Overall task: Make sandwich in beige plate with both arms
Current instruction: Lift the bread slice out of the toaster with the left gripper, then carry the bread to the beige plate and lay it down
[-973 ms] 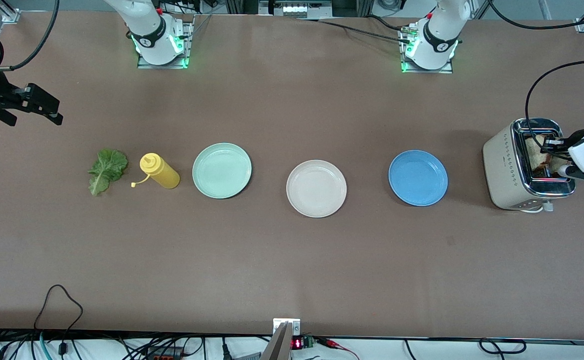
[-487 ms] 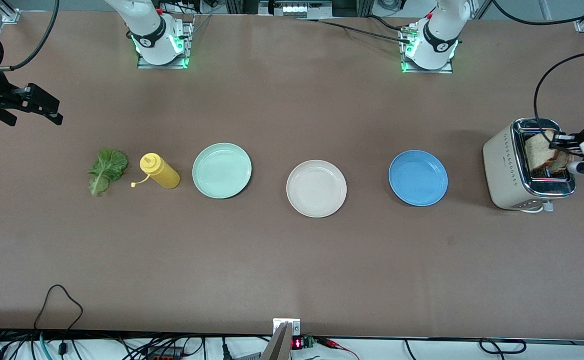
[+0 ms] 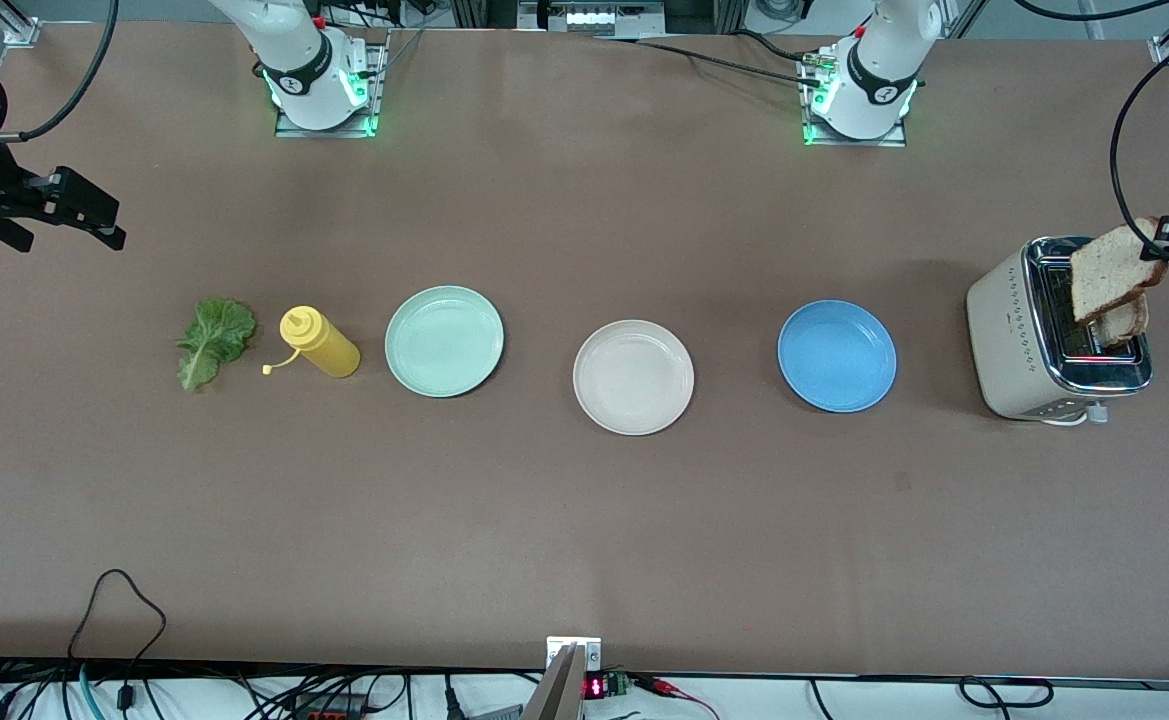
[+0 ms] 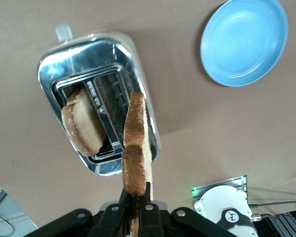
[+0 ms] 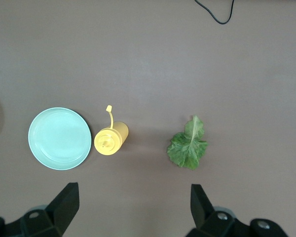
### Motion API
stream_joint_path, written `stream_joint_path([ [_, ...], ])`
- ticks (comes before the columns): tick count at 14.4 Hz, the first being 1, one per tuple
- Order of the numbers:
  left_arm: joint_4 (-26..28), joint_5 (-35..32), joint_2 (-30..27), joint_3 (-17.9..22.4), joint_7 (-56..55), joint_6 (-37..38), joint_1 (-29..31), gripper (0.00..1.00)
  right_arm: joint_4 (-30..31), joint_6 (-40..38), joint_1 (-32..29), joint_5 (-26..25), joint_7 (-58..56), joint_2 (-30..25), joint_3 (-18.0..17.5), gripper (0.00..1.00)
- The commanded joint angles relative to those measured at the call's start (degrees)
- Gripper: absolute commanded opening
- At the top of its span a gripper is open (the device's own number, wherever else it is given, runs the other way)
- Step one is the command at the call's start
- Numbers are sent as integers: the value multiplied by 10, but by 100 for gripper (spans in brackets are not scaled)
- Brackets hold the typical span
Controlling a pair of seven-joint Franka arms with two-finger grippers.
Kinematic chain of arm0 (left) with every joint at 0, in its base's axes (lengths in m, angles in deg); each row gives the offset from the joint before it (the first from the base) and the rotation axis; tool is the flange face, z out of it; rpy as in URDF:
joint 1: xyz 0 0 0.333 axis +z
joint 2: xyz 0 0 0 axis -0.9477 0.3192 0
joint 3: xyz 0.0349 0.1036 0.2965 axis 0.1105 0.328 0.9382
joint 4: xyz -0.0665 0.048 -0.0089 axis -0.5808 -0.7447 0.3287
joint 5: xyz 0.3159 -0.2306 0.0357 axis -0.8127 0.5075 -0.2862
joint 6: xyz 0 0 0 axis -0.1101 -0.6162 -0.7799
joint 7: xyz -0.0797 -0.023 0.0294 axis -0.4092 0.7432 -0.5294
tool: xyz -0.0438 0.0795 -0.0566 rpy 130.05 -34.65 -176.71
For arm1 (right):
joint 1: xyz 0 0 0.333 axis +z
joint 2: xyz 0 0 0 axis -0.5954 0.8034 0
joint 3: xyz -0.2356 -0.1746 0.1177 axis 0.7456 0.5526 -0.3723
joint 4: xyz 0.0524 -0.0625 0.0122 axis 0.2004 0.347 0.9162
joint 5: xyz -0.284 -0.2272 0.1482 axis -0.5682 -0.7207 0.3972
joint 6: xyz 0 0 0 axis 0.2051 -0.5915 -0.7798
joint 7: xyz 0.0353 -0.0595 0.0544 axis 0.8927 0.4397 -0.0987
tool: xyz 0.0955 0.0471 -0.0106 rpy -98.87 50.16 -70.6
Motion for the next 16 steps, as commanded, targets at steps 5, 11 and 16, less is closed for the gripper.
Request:
stream_joint_path([
  [5,-20,33,38,-114,-96,39,-37,4,-5,-9,-10,9,-1,0,-7,100],
  [11,-9,121,133,-116,-258,-95,-136,6,-5,-8,-10,9,-1,-1,-7,100],
  [16,-9,323,161,-116,-270,-192,-140,6,-5,-9,-10,10,-1,-1,-7,100],
])
